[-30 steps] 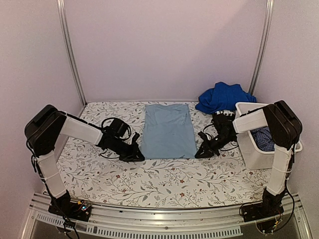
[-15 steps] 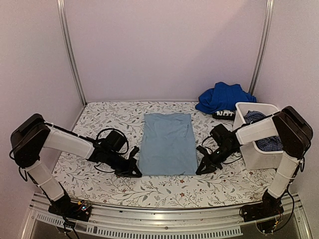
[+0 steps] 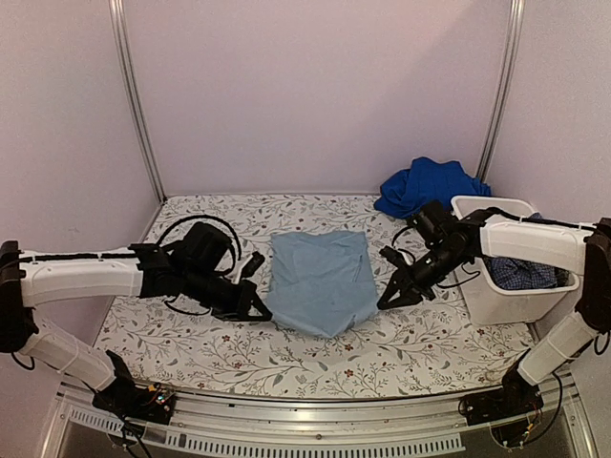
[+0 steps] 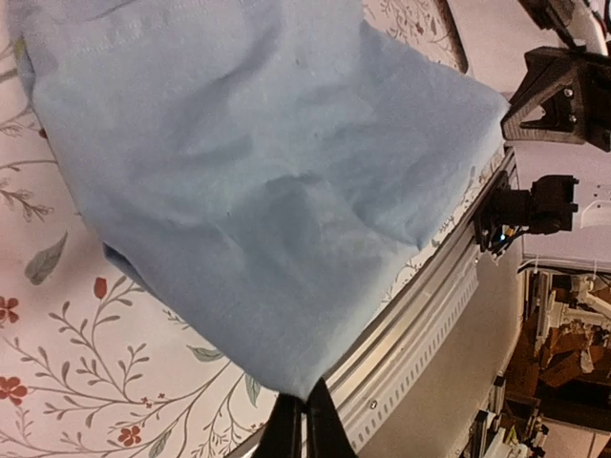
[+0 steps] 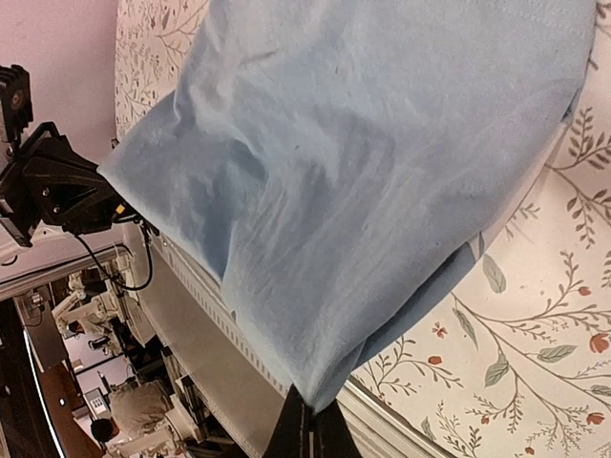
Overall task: Fold and stack the mixed laundry pile
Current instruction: Pick up the 2/3-rectangle-folded T-shirt from the center of the board, then fold the 2/3-rectangle-folded T-shirt at the center of the board.
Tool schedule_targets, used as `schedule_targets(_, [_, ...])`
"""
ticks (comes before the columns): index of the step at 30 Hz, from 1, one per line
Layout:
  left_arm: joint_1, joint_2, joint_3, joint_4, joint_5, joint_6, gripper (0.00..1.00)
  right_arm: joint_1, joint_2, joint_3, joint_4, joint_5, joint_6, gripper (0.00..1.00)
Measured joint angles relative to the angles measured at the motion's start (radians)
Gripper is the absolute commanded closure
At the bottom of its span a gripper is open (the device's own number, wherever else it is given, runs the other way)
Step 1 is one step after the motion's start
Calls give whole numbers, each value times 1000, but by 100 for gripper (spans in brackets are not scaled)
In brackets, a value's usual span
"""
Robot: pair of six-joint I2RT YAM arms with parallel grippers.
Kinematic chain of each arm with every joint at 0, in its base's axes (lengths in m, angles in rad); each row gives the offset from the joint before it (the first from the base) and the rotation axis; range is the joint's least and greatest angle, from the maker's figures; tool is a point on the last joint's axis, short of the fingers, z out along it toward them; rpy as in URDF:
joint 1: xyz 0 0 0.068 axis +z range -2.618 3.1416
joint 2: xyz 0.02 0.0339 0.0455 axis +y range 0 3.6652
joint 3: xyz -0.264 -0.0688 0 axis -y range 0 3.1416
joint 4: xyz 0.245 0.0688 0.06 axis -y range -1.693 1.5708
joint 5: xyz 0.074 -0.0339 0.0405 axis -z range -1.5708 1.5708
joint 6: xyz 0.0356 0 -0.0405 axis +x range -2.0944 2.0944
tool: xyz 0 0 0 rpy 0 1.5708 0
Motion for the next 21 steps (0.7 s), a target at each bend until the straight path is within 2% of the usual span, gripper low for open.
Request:
schedule_targets(8, [182,152,181,-49,-29,62,100,-146,161,256,-76,43,-65,100])
schedule_targets(21, [331,487,483,-51,-51,146,100,-248,506,643,-109,62,-159,100])
